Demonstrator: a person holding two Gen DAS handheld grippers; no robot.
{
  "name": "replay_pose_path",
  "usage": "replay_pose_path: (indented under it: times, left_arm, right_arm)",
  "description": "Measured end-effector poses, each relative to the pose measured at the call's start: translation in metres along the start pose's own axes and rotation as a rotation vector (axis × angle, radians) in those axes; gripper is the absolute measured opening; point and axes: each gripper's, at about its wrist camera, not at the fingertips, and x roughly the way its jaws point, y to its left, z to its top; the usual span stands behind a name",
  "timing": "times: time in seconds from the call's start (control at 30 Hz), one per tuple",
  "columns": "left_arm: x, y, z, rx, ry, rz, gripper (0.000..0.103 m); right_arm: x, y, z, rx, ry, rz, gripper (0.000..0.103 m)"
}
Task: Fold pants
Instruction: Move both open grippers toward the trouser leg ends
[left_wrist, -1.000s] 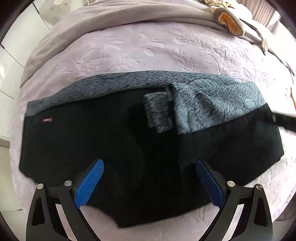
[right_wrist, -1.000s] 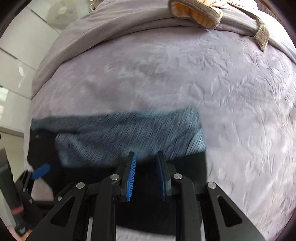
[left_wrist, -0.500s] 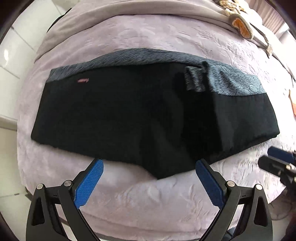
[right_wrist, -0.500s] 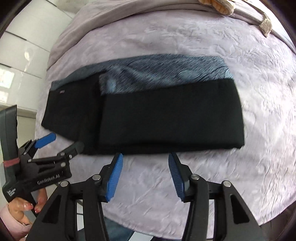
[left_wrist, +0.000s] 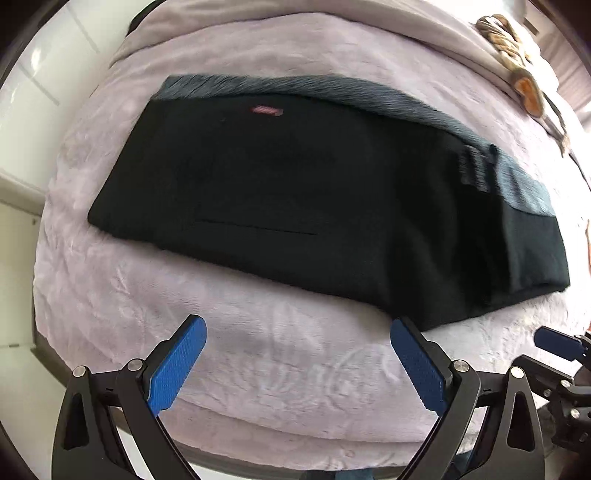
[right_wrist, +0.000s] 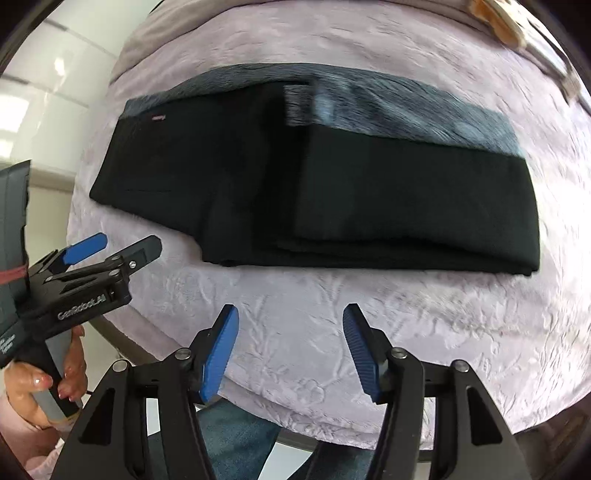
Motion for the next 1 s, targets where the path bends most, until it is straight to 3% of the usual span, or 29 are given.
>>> replay_pose_path:
  times: [0.37, 0.63, 0.7, 0.87, 1.0]
  left_arm:
    - [0.017, 0.083, 0.016, -0.149, -0.019, -0.031, 0.101]
    - [0.024, 0.123, 0.034, -0.230, -0.032, -0.060, 0.101]
    - [0.023, 0.133, 0.039, -0.245, -0.057, -0.098, 0.101]
    - [0.017, 0.181, 0.043, -0.386, -0.159, -0.283, 0.101]
    - [0.033, 0.208, 0.036, -0.470, -0.140, -0.361, 0.101]
  right_arm:
    - [0.014, 0.040, 0.011, -0.071, 0.050, -0.024, 0.064]
    - [0.014, 0.042, 0.013, -0.069, 0.065, -0.053, 0.064]
    - [0.016, 0.042, 0.013, -0.062, 0.070, -0.058, 0.064]
    - [0.017, 0.041, 0.013, -0.041, 0.079, -0.048, 0.064]
    - [0.018, 0.041, 0.014, -0.030, 0.079, -0.040, 0.064]
